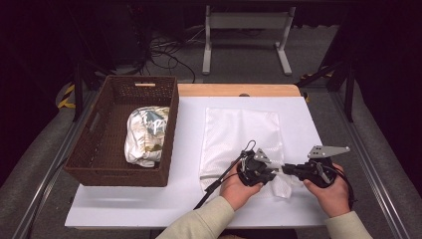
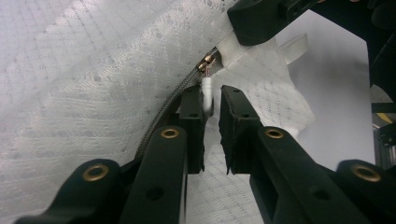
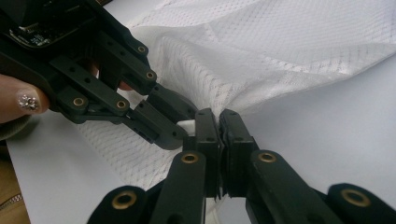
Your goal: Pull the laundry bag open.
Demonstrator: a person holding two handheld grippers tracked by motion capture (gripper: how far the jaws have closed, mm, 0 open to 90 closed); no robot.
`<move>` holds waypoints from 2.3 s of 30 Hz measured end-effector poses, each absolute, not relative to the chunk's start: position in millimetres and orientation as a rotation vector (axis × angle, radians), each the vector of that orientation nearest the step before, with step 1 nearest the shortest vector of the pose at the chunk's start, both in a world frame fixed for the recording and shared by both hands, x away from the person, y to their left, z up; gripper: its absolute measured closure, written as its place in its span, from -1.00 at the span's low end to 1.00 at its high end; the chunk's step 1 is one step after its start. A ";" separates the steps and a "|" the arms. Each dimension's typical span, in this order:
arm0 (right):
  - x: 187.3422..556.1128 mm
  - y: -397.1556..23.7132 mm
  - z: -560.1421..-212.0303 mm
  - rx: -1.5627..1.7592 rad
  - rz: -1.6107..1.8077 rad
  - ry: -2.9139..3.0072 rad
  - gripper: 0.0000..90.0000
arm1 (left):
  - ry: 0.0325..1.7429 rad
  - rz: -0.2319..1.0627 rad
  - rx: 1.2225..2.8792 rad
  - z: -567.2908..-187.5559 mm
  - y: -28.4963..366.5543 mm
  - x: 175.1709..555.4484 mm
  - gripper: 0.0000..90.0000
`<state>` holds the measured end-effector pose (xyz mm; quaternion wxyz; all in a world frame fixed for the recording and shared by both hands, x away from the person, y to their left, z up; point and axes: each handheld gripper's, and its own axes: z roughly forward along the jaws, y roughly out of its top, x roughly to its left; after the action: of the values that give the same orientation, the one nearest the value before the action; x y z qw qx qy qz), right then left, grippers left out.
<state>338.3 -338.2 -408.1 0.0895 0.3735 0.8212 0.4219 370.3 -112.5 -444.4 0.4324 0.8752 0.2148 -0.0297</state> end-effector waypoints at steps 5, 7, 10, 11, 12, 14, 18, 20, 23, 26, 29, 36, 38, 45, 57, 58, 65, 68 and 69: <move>338.3 -338.0 -408.2 1.107 1.256 2.447 0.93 | 0.559 -0.089 2.186 -443.8 -112.3 370.3 0.91; 338.3 -337.9 -408.4 1.104 1.252 2.451 0.93 | 0.545 -0.071 2.200 -443.2 -112.9 369.4 0.91; 338.3 -337.8 -408.9 1.107 1.245 2.455 0.93 | 0.532 -0.053 2.229 -441.3 -112.5 368.5 0.92; 338.4 -338.0 -409.0 1.107 1.242 2.454 0.93 | 0.532 -0.055 2.231 -440.7 -112.4 368.0 0.92; 338.3 -338.1 -408.9 1.111 1.240 2.454 0.93 | 0.532 -0.054 2.238 -439.6 -112.0 367.1 0.93; 338.4 -338.7 -409.2 1.118 1.238 2.455 0.93 | 0.523 -0.054 2.245 -437.9 -112.0 365.6 0.93; 338.1 -339.4 -408.9 1.127 1.229 2.454 0.93 | 0.521 -0.050 2.267 -435.0 -108.8 364.6 0.93; 337.9 -340.3 -408.6 1.130 1.229 2.449 0.93 | 0.518 -0.051 2.271 -433.9 -107.0 364.8 0.93; 338.0 -342.3 -408.2 1.135 1.226 2.443 0.93 | 0.516 -0.055 2.276 -431.4 -103.6 363.8 0.93; 337.5 -343.6 -407.8 1.138 1.223 2.437 0.93 | 0.509 -0.053 2.285 -429.4 -100.8 363.1 0.93; 337.1 -345.4 -407.5 1.145 1.224 2.433 0.93 | 0.505 -0.059 2.294 -427.3 -97.9 362.0 0.93; 336.3 -346.9 -407.6 1.150 1.215 2.430 0.93 | 0.498 -0.064 2.323 -421.3 -86.5 359.3 0.93; 336.1 -347.2 -407.6 1.152 1.213 2.431 0.93 | 0.500 -0.062 2.333 -420.9 -82.4 358.7 0.93; 334.9 -349.6 -409.1 1.163 1.205 2.434 0.93 | 0.517 -0.061 2.345 -419.3 -70.1 356.9 0.93; 334.3 -351.7 -411.1 1.171 1.198 2.437 0.93 | 0.544 -0.071 2.352 -419.1 -43.5 357.3 0.93; 334.2 -351.6 -411.1 1.171 1.197 2.436 0.93 | 0.545 -0.069 2.350 -418.8 -41.8 357.3 0.93; 333.9 -352.7 -411.6 1.174 1.195 2.438 0.93 | 0.546 -0.075 2.354 -418.1 -32.7 357.0 0.93; 333.8 -354.3 -412.2 1.181 1.195 2.432 0.93 | 0.558 -0.087 2.356 -419.1 -27.6 356.8 0.93; 333.7 -354.8 -412.3 1.185 1.195 2.432 0.93 | 0.559 -0.087 2.358 -419.3 -26.3 356.8 0.93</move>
<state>333.7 -354.8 -412.3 0.0919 0.3991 0.8188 0.4024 356.8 -26.3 -419.3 0.3505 0.9107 0.2159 -0.0336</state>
